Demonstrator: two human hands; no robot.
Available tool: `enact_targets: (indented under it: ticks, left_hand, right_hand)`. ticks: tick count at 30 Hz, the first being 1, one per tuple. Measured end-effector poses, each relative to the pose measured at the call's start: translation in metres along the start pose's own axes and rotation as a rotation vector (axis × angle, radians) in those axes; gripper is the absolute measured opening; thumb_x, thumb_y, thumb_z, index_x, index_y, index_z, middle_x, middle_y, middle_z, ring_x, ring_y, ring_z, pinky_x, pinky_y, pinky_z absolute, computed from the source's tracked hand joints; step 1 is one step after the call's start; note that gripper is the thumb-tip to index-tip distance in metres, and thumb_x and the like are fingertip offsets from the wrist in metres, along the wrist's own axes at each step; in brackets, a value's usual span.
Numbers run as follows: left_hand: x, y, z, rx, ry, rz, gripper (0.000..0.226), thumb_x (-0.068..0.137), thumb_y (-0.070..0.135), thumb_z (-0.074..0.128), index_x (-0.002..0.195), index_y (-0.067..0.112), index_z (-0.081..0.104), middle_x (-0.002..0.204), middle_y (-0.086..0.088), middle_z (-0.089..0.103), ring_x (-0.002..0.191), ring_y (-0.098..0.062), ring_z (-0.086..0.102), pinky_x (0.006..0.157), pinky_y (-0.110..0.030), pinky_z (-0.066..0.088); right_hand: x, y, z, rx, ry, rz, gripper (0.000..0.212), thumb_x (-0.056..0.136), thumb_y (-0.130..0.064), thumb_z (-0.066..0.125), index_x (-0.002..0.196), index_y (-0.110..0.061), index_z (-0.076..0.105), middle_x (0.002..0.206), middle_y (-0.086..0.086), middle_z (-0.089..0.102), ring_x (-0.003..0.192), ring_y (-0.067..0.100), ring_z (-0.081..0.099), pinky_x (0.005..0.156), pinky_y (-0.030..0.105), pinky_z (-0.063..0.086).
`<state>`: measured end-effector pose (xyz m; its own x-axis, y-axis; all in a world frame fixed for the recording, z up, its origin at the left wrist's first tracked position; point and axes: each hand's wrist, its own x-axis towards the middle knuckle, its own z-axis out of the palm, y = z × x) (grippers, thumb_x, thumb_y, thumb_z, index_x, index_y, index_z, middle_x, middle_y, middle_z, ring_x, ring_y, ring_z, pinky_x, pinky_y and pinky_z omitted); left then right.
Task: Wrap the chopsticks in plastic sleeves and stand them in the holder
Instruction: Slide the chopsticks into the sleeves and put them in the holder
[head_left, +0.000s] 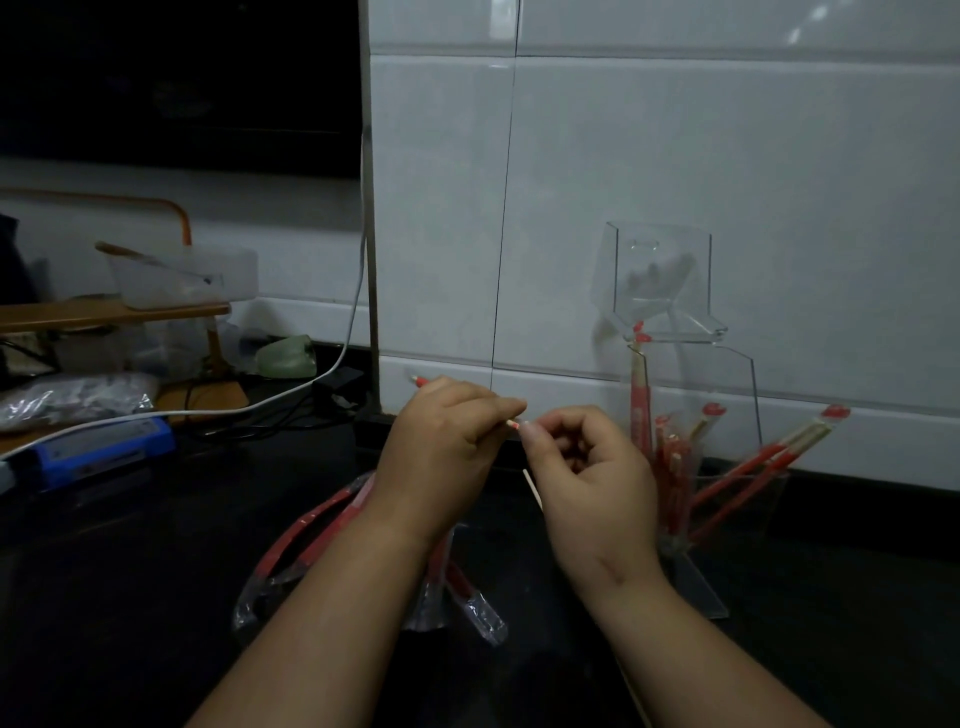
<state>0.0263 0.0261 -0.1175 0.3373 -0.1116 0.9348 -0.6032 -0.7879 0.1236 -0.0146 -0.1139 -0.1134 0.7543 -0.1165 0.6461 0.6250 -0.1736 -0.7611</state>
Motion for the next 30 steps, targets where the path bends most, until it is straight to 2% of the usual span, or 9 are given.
enact_targets:
  ticks: [5,7,10,12,15,18,22,27,30]
  left_hand:
    - [0.004,0.004,-0.001,-0.015,0.051,0.013,0.026,0.085,0.027,0.061,0.095,0.011,0.079,0.083,-0.001,0.074,0.081,-0.012,0.056,0.077,-0.022,0.041]
    - [0.006,0.010,-0.008,-0.108,0.166,-0.170,0.022,0.087,0.028,0.067,0.104,0.017,0.076,0.085,0.009,0.072,0.082,-0.007,0.061,0.079,-0.020,0.046]
    - [0.009,0.016,-0.021,-0.349,0.378,-0.534,0.036,0.093,0.019,0.068,0.120,0.040,0.058,0.087,0.028,0.067,0.086,0.003,0.065,0.082,-0.021,0.053]
    - [0.011,0.014,-0.026,-0.452,0.497,-0.640,0.037,0.097,0.018,0.062,0.117,0.047,0.048,0.088,0.021,0.070,0.088,-0.003,0.069,0.084,-0.029,0.056]
    - [0.013,0.009,-0.028,-0.541,0.567,-0.751,0.029,0.100,0.017,0.056,0.109,0.042,0.046,0.084,0.002,0.073,0.086,-0.010,0.072,0.082,-0.034,0.059]
    - [0.013,0.001,-0.026,-0.588,0.561,-0.853,0.020,0.100,0.018,0.057,0.106,0.036,0.050,0.081,-0.001,0.074,0.077,-0.012,0.071,0.069,-0.029,0.055]
    - [0.014,-0.005,-0.020,-0.701,0.492,-0.964,0.007,0.101,0.017,0.055,0.098,0.023,0.057,0.081,-0.006,0.075,0.054,-0.006,0.055,0.049,-0.021,0.046]
    - [0.013,-0.005,-0.018,-0.772,0.421,-1.001,0.008,0.099,0.016,0.058,0.094,0.016,0.064,0.083,-0.005,0.074,0.055,-0.004,0.054,0.051,-0.022,0.046]
    - [0.012,-0.005,-0.019,-0.806,0.372,-0.993,0.007,0.098,0.015,0.060,0.094,0.016,0.065,0.082,-0.004,0.074,0.055,-0.004,0.054,0.052,-0.023,0.046]
  right_hand:
    - [0.000,0.004,0.000,0.008,0.034,0.023,0.020,0.094,-0.018,0.063,0.074,-0.020,0.061,0.065,-0.004,0.061,0.056,0.002,0.052,0.053,0.016,0.041]
    - [0.000,0.004,-0.001,0.006,0.035,0.037,0.021,0.098,-0.017,0.057,0.077,-0.020,0.060,0.069,0.003,0.062,0.056,0.003,0.051,0.055,0.021,0.042]
    - [0.001,0.006,0.000,-0.024,0.016,0.057,0.020,0.096,-0.013,0.057,0.080,-0.024,0.061,0.072,0.001,0.062,0.063,0.001,0.054,0.058,0.012,0.042]
    - [0.003,0.008,0.000,-0.106,-0.016,0.052,0.024,0.094,-0.010,0.059,0.084,-0.032,0.060,0.086,-0.007,0.063,0.079,-0.002,0.058,0.068,0.007,0.042]
    - [0.006,0.014,-0.002,-0.273,-0.075,0.036,0.018,0.092,-0.015,0.061,0.100,-0.030,0.066,0.099,-0.017,0.058,0.096,0.003,0.057,0.085,0.020,0.046]
    - [0.006,0.014,-0.003,-0.405,-0.183,0.060,0.021,0.093,-0.028,0.062,0.113,-0.027,0.069,0.100,-0.018,0.060,0.098,0.007,0.057,0.089,0.027,0.047]
    - [0.002,0.011,-0.002,-0.408,-0.373,0.156,0.016,0.090,-0.041,0.064,0.104,-0.035,0.069,0.088,-0.018,0.064,0.081,-0.001,0.058,0.072,0.018,0.045]
    - [0.003,0.009,-0.004,-0.481,-0.479,0.195,0.007,0.087,-0.039,0.067,0.088,-0.032,0.069,0.080,-0.011,0.062,0.077,0.004,0.058,0.072,0.024,0.051]
    - [0.002,0.009,-0.003,-0.436,-0.494,0.208,0.007,0.087,-0.039,0.067,0.087,-0.032,0.066,0.081,-0.008,0.062,0.077,0.005,0.058,0.067,0.018,0.048]
